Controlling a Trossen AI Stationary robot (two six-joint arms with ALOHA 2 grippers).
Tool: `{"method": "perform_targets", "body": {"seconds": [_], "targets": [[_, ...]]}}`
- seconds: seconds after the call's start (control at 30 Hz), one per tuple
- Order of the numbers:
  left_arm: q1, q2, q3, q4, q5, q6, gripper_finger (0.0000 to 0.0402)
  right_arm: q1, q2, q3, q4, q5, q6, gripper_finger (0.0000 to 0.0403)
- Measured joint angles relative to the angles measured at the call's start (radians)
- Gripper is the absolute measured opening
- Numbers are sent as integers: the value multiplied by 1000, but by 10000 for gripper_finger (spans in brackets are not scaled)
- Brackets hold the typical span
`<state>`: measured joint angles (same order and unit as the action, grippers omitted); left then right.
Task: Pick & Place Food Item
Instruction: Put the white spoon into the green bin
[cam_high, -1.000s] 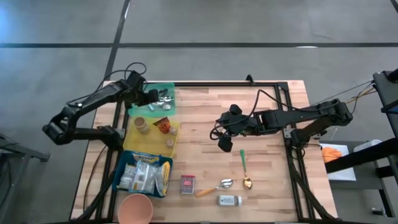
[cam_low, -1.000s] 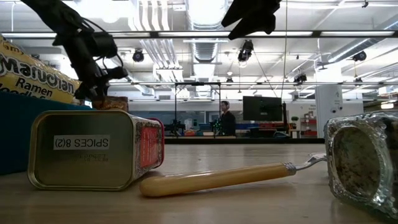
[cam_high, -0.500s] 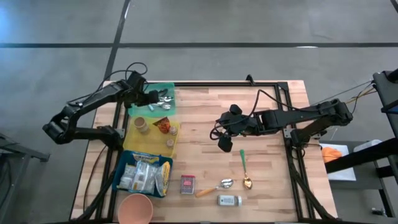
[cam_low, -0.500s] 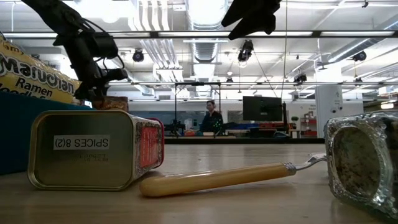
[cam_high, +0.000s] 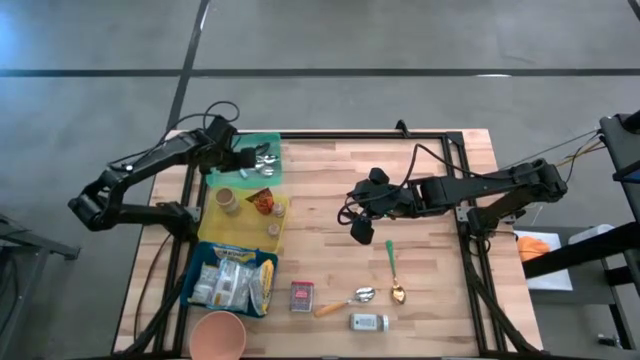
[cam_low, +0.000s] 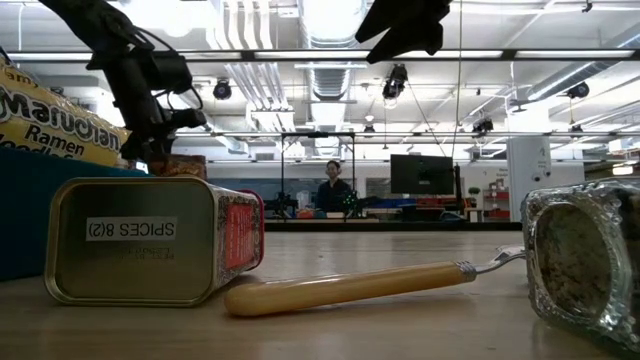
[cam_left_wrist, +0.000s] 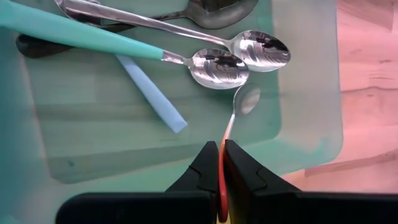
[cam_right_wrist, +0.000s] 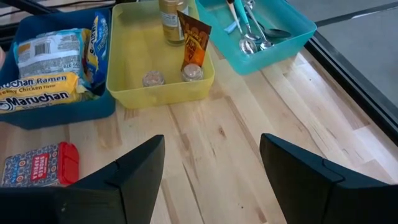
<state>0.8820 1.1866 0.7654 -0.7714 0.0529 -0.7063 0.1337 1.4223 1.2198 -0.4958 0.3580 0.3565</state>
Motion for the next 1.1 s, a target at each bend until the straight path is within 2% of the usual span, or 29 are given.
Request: {"method": "perform_targets", "body": {"seconds": [0.57,0.8,1.1], "targets": [[-41,69,-1,13,-15,9,6,0,0,0,2,-2,11,263],[-39,74,-8,-83,-115,6,4,0,0,0,2,-3,10,263],[-41,72,-3,-70,-95,6,4,0,0,0,2,-3,10,263]]}}
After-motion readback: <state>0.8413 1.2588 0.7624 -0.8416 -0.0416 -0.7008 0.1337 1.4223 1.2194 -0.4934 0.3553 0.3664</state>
